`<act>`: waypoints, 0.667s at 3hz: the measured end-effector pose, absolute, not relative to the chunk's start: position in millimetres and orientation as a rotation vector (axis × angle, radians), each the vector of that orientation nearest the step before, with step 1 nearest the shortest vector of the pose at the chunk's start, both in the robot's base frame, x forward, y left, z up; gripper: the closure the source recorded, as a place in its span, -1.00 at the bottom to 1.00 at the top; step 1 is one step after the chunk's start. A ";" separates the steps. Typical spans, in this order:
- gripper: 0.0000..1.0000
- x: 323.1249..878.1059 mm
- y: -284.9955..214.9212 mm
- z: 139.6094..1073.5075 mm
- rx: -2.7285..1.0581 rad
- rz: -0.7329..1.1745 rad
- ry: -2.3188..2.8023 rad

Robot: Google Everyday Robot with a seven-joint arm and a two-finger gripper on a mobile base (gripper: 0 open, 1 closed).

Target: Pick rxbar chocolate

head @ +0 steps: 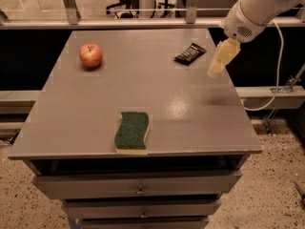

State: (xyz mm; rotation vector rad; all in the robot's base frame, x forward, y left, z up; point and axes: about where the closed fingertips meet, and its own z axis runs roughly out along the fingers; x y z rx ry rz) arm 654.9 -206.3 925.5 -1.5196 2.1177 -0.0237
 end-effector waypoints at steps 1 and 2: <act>-1.00 698.5 -199.7 905.2 -1.437 0.057 2.114; -1.00 746.7 -198.2 882.4 -1.323 0.140 2.123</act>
Offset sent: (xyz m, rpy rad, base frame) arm 0.1420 -0.0020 -0.0485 0.2677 -0.0059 -0.1394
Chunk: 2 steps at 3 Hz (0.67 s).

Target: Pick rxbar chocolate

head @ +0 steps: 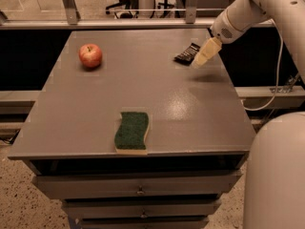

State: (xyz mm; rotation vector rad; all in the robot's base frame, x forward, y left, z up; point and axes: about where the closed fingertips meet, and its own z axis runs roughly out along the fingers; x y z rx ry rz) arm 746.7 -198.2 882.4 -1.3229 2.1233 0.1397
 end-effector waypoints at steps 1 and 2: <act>-1.00 772.7 -195.8 869.5 -1.250 0.182 2.135; -1.00 790.6 -188.9 856.5 -1.206 0.200 2.161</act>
Offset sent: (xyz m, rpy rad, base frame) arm 0.0753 0.0111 -0.0305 0.0937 0.0356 -0.1250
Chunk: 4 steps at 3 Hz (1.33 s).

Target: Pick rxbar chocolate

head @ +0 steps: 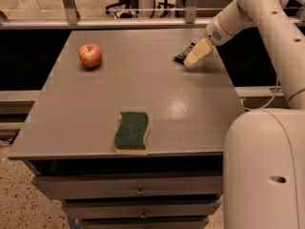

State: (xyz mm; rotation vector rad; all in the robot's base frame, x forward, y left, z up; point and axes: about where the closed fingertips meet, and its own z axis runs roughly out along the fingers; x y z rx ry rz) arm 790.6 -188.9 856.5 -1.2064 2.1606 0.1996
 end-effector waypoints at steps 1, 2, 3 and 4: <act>-1.00 800.7 -180.0 843.1 -1.184 0.223 2.188; -0.74 806.4 -175.5 834.5 -1.167 0.238 2.215; -0.29 808.0 -172.1 834.6 -1.159 0.254 2.228; 0.19 805.9 -169.0 837.7 -1.163 0.272 2.236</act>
Offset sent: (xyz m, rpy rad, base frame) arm 0.0310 0.0087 -0.0186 0.0247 0.0707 -0.0597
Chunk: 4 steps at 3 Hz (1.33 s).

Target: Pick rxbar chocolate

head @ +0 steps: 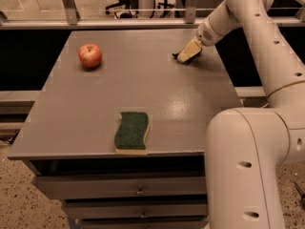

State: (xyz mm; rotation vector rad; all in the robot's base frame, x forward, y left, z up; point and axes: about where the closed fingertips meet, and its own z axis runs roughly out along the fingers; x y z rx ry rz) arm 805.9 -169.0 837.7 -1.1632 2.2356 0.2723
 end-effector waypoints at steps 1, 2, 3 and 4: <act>0.64 798.1 -160.4 842.1 -1.189 0.319 2.231; 1.00 781.9 -141.3 865.0 -1.250 0.400 2.167; 1.00 762.3 -124.9 903.6 -1.298 0.473 2.068; 1.00 761.5 -119.3 907.1 -1.303 0.488 2.052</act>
Offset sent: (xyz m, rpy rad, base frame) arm -0.0454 0.0456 0.0821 0.1410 -0.0005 0.2280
